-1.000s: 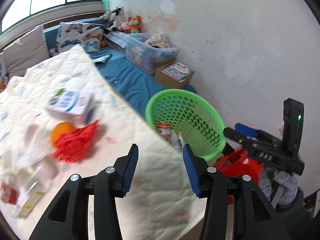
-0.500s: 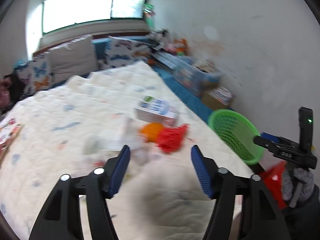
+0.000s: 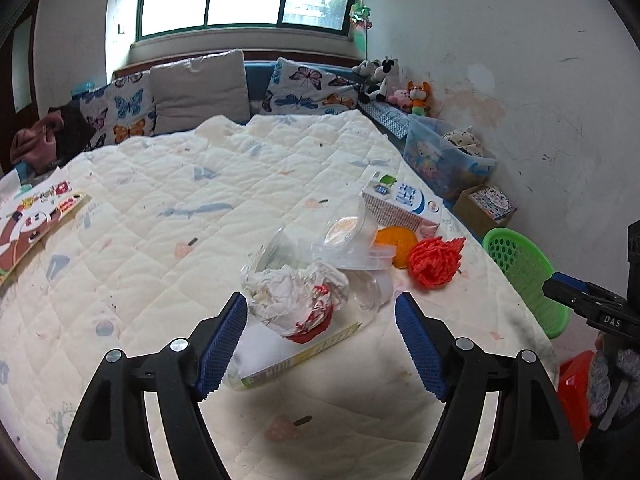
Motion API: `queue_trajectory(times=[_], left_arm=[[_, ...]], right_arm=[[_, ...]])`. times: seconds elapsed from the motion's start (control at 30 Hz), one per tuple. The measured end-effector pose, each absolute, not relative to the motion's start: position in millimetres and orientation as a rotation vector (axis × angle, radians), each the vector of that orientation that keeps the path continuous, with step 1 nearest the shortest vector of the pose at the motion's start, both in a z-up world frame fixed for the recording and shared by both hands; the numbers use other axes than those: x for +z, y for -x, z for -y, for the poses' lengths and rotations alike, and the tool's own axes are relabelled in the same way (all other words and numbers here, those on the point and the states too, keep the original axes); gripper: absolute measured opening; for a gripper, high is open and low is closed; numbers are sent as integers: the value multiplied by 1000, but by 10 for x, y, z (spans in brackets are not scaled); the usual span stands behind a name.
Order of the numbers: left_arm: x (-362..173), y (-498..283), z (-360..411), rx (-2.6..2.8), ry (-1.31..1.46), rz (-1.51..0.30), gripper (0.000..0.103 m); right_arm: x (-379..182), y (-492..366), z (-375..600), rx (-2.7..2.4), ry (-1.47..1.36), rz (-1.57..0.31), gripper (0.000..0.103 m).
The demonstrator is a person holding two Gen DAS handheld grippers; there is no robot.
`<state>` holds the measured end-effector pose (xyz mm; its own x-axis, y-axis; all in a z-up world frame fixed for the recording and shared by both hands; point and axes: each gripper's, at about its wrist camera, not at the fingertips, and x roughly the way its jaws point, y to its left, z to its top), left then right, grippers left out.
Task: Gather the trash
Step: 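Grasp the crumpled tissue with the left gripper while the right gripper approaches the red mesh net, then grasp the red mesh net with the right gripper and carry it to the basket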
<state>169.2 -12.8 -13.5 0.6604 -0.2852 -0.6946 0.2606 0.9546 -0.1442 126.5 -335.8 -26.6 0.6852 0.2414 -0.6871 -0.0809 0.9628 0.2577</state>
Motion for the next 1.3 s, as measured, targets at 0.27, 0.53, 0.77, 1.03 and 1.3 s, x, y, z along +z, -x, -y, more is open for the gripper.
queue_trajectory(times=[0.27, 0.53, 0.77, 1.03, 1.3], left_arm=[[-300, -1785, 119, -286, 24, -810, 74], [-360, -1817, 166, -271, 5, -801, 54], [-335, -1812, 111, -285, 15, -786, 38], [-225, -1732, 42, -313, 37, -766, 36], [-80, -1677, -43, -336, 61, -739, 36]], right_arm=[[-357, -1434, 3115, 220, -195, -827, 77], [-399, -1616, 2858, 265, -171, -842, 77], [-482, -1793, 2722, 284, -154, -870, 77], [-633, -2071, 2634, 282, -215, -905, 80], [-761, -2327, 2551, 267, -275, -927, 80]])
